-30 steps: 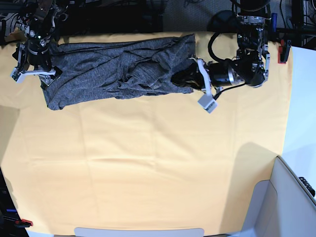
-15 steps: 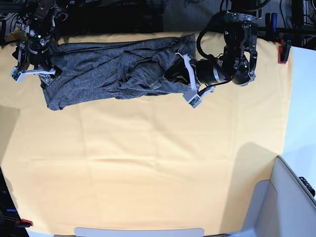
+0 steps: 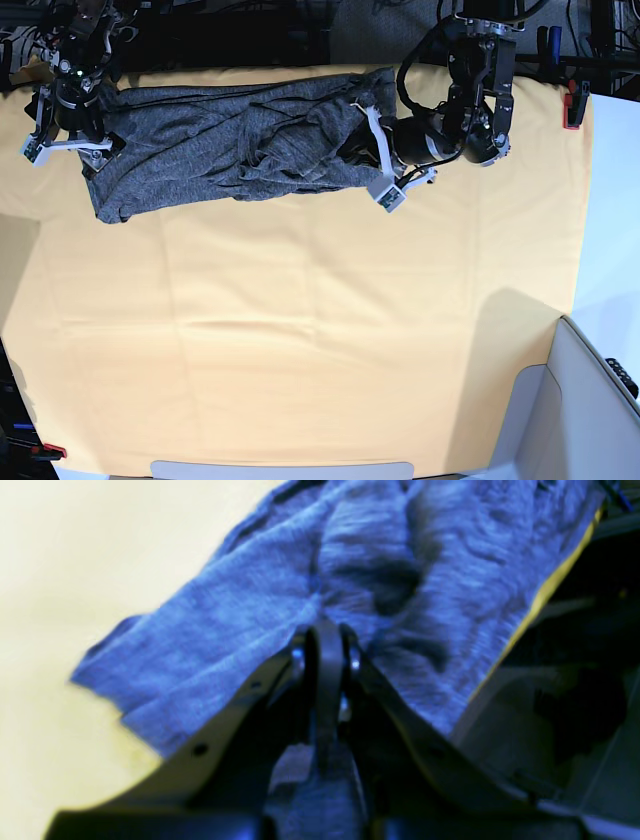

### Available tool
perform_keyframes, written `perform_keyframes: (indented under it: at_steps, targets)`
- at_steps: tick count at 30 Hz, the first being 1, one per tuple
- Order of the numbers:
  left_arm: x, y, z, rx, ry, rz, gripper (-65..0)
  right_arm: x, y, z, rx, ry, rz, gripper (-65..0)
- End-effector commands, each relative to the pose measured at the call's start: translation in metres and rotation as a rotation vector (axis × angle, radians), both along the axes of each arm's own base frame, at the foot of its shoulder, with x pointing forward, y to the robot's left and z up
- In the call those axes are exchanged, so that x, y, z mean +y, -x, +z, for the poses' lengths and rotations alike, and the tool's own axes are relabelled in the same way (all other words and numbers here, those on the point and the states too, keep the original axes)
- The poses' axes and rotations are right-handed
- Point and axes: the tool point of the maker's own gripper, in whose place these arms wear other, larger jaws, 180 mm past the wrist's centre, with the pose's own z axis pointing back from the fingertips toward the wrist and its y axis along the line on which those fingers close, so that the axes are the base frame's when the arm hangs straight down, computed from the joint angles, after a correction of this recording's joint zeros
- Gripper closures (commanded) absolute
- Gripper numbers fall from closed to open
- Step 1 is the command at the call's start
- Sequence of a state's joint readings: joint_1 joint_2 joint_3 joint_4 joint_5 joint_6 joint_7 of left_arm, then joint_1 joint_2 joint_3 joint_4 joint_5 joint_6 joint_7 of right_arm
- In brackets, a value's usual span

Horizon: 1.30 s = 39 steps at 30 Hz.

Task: Fold the T-shirt properly
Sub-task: 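Lay the folded end onto the strip's middle with the left gripper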

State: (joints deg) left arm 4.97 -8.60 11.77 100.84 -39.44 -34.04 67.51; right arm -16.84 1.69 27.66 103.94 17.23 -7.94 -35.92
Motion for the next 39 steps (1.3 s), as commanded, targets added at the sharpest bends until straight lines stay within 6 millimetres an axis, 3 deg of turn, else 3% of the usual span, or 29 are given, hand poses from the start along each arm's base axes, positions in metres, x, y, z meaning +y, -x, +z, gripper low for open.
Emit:
perform_keyframes:
  at_steps: [1, 11, 21, 23, 28, 30, 34, 39]
  targets:
    - [-0.012, 0.002, 0.013, -0.034, 0.047, -0.02, -0.3, -0.005, -0.004, 0.011, -0.033, 0.036, 0.003, -57.5]
    - [-0.064, 0.044, 0.039, -0.078, 0.123, -0.183, -0.3, -0.006, 0.0, -0.006, 0.005, 0.01, -0.008, -57.5]
    - [-0.065, 0.043, 0.041, -0.082, 0.132, -0.187, -0.2, -0.007, -0.001, -0.005, 0.003, 0.014, -0.006, -57.5]
    - [-0.069, 0.046, 0.05, -0.082, 0.177, -0.197, -0.2, -0.007, -0.001, -0.005, 0.003, 0.014, -0.006, -57.5]
    - [-0.074, 0.052, 0.095, -0.124, 0.35, -0.229, -0.2, -0.007, -0.001, -0.005, 0.003, 0.013, -0.006, -57.5]
    - [-0.069, 0.04, 0.109, -0.159, 0.402, -0.186, -0.2, -0.007, -0.001, -0.005, 0.003, 0.013, -0.006, -57.5]
    - [-0.05, 0.017, 0.09, -0.167, 0.3, -0.08, -0.2, -0.006, -0.001, -0.006, 0.003, 0.01, -0.007, -57.5]
    - [-0.043, 0.009, 0.063, -0.181, 0.151, -0.043, -0.2, -0.006, -0.001, -0.006, 0.003, 0.01, -0.007, -57.5]
